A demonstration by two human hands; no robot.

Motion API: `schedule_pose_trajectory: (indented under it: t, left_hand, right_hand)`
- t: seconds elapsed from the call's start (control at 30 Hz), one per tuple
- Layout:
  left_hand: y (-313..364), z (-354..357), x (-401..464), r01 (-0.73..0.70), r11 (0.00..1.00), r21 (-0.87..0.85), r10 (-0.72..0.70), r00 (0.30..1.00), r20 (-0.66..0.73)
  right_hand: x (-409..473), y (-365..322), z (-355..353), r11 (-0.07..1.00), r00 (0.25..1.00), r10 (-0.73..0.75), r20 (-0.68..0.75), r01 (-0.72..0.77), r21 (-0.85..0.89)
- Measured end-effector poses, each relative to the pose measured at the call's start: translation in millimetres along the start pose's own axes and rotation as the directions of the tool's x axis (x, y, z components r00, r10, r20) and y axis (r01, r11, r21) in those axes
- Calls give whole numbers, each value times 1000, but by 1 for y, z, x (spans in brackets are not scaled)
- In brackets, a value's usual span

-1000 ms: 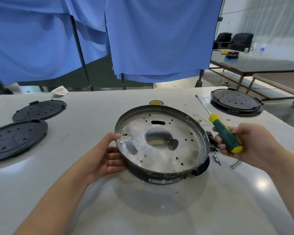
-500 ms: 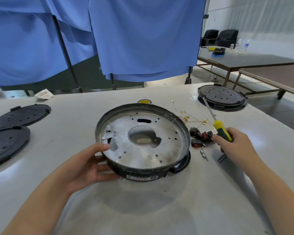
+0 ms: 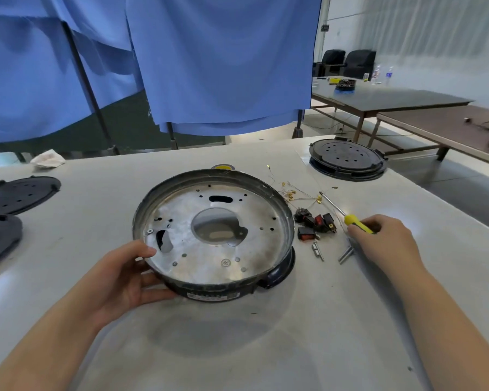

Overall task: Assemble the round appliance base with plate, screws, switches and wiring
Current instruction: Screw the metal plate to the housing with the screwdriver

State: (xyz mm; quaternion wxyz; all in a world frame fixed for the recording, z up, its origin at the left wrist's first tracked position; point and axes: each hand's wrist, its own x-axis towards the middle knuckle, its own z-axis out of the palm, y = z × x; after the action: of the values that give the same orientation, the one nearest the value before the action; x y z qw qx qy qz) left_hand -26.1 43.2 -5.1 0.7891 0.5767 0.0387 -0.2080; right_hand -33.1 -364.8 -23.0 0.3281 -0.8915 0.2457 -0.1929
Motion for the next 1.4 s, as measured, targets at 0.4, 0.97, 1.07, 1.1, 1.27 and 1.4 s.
schedule_pose_trajectory:
  t: [0.4, 0.97, 1.07, 1.1, 1.27, 1.4]
  left_hand:
    - [-2, 1, 1, -15, 1000, -7, 15, 1000, -17]
    - [-1, 1, 1, -24, 1000, 2, 24, 1000, -1]
    - [-1, 1, 1, -29, 1000, 7, 29, 1000, 1]
    - [-1, 1, 1, -31, 1000, 5, 31, 1000, -5]
    - [-1, 5, 1, -30, 999, -14, 29, 999, -41]
    - [2, 7, 0, -16, 1000, -19, 15, 996, -88]
  right_hand:
    - [-11, -15, 1, 945, 942, -324, -84, 317, -85]
    - [-27, -28, 7, 875, 800, -437, 411, 484, -12]
    - [-27, -28, 8, 877, 808, -425, 408, 480, -38]
    - [-27, -28, 9, 877, 812, -421, 405, 479, -48]
    - [-28, -30, 11, 878, 827, -397, 398, 468, -97]
    - [-29, -32, 13, 859, 807, -409, 426, 498, -118]
